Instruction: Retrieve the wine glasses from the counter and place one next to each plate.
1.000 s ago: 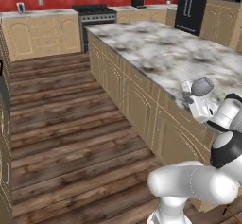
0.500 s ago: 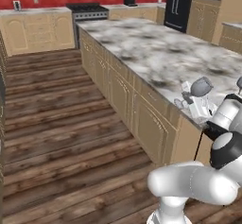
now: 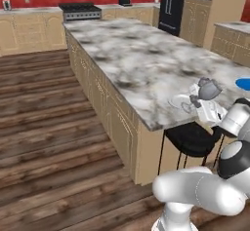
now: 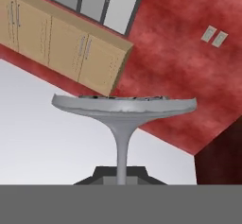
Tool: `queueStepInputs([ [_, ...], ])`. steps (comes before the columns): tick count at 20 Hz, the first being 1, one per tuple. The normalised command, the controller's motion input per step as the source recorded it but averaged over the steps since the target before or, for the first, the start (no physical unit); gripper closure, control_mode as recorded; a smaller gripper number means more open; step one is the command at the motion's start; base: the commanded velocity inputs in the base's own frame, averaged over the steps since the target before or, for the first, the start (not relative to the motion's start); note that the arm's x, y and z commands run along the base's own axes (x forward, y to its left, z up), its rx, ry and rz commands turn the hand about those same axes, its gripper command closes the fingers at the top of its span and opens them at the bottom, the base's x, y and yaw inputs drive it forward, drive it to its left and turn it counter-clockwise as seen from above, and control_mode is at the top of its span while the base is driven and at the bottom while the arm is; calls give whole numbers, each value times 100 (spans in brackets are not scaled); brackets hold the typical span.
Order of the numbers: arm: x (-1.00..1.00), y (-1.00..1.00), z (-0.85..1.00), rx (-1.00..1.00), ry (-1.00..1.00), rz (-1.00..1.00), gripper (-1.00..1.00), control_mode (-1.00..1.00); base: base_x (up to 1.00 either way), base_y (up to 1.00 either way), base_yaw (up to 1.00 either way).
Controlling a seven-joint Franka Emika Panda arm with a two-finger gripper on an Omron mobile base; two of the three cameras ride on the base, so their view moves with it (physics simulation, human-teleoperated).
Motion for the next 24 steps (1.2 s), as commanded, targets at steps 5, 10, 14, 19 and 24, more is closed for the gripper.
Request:
queueStepInputs([
  [5,0,0,0,0,0,0,100,100,-7,-100,29],
  [10,0,0,0,0,0,0,100,100,-51,-100,16],
  [14,0,0,0,0,0,0,100,100,-75,-100,6],
  [19,0,0,0,0,0,0,100,100,-30,-100,3],
  [24,0,0,0,0,0,0,100,100,7,-100,9],
])
